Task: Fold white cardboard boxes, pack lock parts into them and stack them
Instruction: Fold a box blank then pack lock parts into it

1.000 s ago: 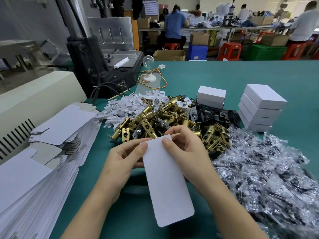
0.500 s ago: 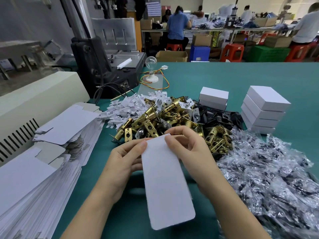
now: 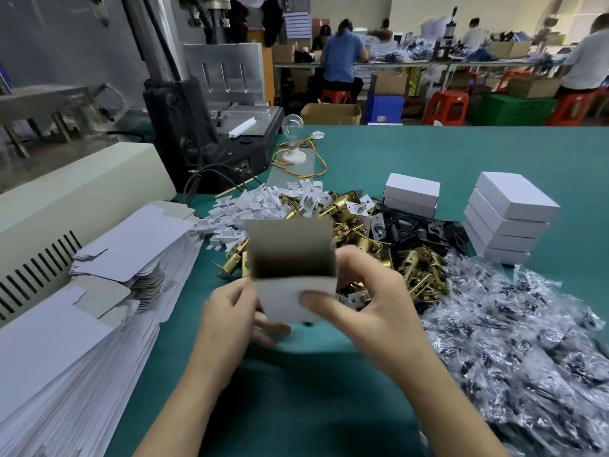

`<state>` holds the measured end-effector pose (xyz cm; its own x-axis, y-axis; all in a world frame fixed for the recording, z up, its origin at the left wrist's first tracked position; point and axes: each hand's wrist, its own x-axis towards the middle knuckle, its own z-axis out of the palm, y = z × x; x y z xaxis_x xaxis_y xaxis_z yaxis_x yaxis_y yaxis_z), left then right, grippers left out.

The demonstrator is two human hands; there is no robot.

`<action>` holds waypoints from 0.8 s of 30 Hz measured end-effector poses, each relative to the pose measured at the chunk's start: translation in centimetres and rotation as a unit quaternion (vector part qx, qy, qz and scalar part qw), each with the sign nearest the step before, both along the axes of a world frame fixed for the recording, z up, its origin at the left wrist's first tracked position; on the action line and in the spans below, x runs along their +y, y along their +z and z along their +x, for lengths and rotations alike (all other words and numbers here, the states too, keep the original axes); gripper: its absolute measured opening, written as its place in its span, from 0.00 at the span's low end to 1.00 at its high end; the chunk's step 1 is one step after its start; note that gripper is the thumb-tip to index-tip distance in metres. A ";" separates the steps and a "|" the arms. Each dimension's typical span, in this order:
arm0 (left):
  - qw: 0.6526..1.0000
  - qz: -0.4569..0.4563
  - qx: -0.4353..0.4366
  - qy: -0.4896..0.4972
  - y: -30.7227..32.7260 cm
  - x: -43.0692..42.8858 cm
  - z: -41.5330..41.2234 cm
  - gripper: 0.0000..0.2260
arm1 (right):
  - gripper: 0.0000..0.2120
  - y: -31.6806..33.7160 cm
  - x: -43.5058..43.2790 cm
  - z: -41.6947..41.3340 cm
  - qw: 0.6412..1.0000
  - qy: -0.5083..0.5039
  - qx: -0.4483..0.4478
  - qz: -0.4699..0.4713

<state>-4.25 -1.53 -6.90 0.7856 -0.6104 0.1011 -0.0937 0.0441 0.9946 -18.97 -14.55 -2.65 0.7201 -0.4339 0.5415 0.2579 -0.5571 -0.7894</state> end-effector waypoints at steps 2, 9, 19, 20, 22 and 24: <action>0.998 -0.035 -0.048 -0.004 0.7 -0.1 -0.6 0.15 | 0.10 -0.1 -0.3 0.0 0.998 0.007 -0.001 0.058; 0.984 -0.135 -0.049 -0.106 1.4 0.9 -0.7 0.33 | 0.13 -0.2 -0.6 -0.1 0.993 0.023 0.024 0.117; 0.968 0.027 -0.111 -0.222 -0.2 0.4 -1.4 0.15 | 0.20 1.3 -2.2 -1.5 0.993 -0.103 -0.047 0.032; 0.965 0.037 -0.106 -0.235 -0.6 0.3 -1.5 0.15 | 0.17 1.4 -2.5 -1.7 0.990 -0.122 -0.053 0.042; 0.962 0.046 -0.085 -0.254 -1.0 0.2 -1.5 0.16 | 0.13 1.7 -3.2 -1.6 0.987 -0.157 -0.023 0.041; 0.960 0.047 -0.081 -0.265 -1.2 0.1 -1.3 0.18 | 0.07 2.5 -4.3 -0.9 0.982 -0.188 0.027 0.014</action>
